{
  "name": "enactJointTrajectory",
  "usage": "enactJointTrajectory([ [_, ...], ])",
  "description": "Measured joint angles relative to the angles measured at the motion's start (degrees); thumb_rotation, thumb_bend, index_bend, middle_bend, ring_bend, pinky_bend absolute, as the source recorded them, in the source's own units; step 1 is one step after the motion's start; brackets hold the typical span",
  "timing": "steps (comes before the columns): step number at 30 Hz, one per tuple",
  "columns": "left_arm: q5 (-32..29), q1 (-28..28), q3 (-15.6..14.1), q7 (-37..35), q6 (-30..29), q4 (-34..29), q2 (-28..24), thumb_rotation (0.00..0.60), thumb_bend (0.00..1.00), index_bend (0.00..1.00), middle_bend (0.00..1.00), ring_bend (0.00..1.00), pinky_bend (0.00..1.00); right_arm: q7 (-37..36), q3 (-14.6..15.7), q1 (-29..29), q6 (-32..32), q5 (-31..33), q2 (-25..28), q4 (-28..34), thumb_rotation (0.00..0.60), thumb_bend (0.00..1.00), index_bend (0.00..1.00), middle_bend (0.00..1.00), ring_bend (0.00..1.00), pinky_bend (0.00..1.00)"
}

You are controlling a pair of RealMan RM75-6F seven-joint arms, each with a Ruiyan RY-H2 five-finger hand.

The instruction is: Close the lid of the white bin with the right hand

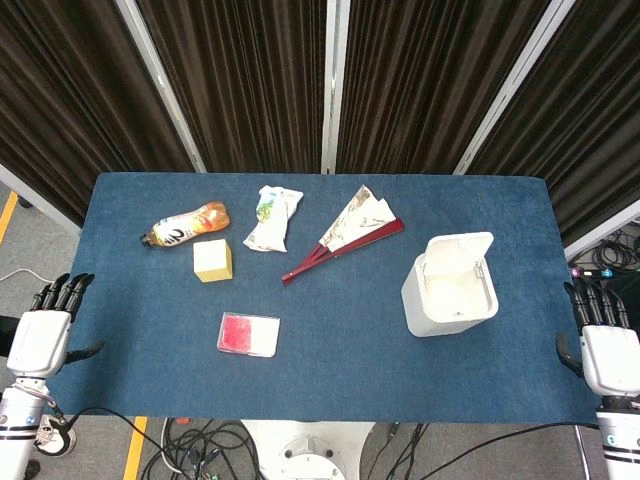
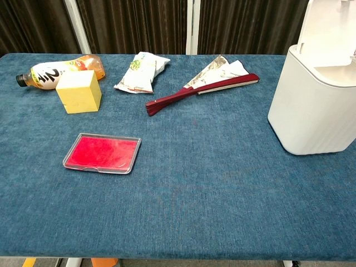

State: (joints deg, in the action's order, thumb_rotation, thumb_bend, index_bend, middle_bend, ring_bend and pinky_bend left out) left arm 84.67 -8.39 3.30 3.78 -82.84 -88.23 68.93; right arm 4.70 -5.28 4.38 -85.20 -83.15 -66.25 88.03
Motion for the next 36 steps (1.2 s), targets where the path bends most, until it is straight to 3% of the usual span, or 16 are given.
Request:
enactJointTrajectory([
  [26, 0.66, -0.11, -0.35, -0.20, -0.12, 0.52, 0.60, 0.600, 0.09, 0.07, 0.09, 0.04, 0.13, -0.82, -0.63, 0.19, 0.28, 0.33, 1.96, 1.82, 0.600, 0.39, 0.00, 0.00, 0.00, 0.00],
  [36, 0.72, 0.12, -0.63, -1.06, -0.18, 0.86, 0.59, 0.600, 0.09, 0.07, 0.09, 0.04, 0.13, 0.39, -3.49, 3.70, 2.95, -0.22, 10.04, 10.88, 0.600, 0.41, 0.00, 0.01, 0.00, 0.00],
])
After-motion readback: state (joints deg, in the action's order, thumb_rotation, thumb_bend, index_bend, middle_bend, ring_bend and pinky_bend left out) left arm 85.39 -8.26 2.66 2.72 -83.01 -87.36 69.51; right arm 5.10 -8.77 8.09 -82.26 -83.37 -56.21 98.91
